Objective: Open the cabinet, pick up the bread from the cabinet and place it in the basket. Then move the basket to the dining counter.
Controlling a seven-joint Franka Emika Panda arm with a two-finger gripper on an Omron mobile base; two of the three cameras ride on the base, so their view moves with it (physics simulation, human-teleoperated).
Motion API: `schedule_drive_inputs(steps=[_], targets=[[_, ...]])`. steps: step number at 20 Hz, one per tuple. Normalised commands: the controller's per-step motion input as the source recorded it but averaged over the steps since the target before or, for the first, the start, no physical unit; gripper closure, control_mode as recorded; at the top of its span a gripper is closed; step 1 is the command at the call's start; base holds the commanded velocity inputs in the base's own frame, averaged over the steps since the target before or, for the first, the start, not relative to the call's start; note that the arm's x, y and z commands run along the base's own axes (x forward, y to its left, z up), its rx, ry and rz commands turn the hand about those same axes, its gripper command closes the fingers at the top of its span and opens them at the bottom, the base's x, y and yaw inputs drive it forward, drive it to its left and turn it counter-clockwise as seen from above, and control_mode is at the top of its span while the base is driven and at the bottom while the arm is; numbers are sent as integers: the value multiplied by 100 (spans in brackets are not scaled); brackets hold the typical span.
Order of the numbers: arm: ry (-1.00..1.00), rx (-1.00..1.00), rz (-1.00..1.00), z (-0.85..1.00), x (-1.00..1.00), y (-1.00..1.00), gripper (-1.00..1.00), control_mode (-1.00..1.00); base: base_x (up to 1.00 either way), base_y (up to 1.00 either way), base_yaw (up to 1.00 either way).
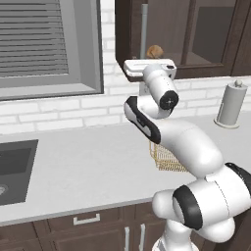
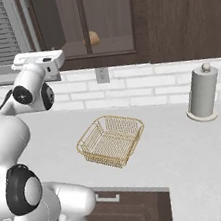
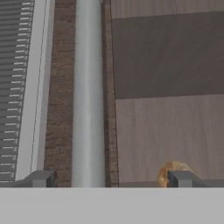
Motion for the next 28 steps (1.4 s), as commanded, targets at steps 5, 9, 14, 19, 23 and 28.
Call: schedule_drive_inputs(steps=[5,9,14,19,23,28], targets=[[0,0,0,0,1,0,100,-100,0,0,0],[0,0,0,0,0,0,100,-100,0,0,0],[-4,0,0,0,-9,0,100,-100,0,0,0],[-5,0,0,0,-37,0,100,-100,0,0,0],[0,0,-2,13,-63,-24,100,-100,0,0,0],[1,0,-10,10,-84,-34,100,-100,0,0,0]])
